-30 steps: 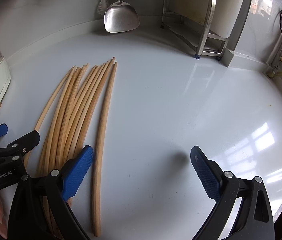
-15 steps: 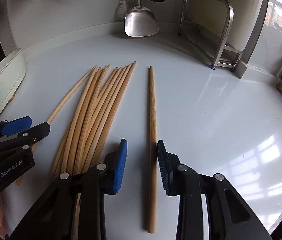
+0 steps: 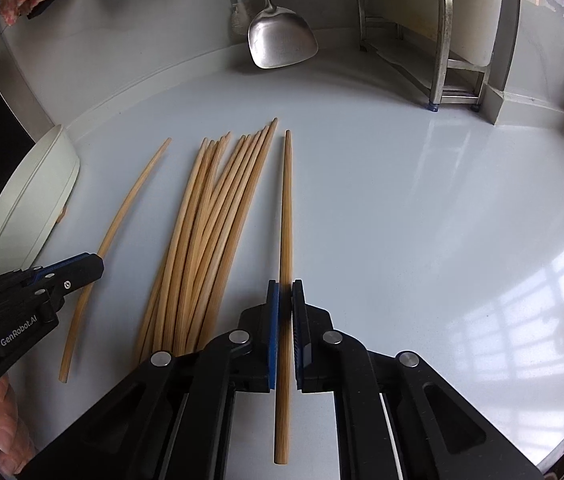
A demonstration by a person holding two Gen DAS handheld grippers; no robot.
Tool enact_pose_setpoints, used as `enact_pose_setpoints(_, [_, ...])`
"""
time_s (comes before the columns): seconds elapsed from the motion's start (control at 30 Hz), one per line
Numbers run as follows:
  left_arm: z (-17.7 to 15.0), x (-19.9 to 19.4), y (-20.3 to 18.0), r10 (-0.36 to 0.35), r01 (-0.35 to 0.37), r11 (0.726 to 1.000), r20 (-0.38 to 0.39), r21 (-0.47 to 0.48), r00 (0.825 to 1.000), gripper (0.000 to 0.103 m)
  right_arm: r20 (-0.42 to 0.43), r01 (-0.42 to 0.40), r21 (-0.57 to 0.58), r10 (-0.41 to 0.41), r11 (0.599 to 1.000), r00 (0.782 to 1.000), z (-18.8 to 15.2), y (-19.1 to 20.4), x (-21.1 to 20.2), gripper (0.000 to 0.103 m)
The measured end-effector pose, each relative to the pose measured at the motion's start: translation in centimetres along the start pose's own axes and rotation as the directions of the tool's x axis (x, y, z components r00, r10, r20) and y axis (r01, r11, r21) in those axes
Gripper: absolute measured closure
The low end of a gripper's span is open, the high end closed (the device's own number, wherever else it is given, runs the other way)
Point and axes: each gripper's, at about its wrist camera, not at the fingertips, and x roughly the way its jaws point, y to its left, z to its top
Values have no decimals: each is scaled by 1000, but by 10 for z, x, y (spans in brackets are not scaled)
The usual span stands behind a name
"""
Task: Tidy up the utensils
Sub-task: 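Close the right tool on one chopstick while the left tool grasps another chopstick, then carry both chopsticks over the basin and open both tools to drop them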
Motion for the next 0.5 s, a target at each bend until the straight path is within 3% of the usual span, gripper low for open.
enact_pose_setpoints(0.27, [21,-62,16,29,-26,998,68,-55,997,96,41,-36,-63,39,997,998,29,23,-46,97])
enact_pose_setpoints(0.5, [20,-106,101,120,-105,981,81,-164,990,96,60,-150,-193,164,970,985,62,117,-68,97])
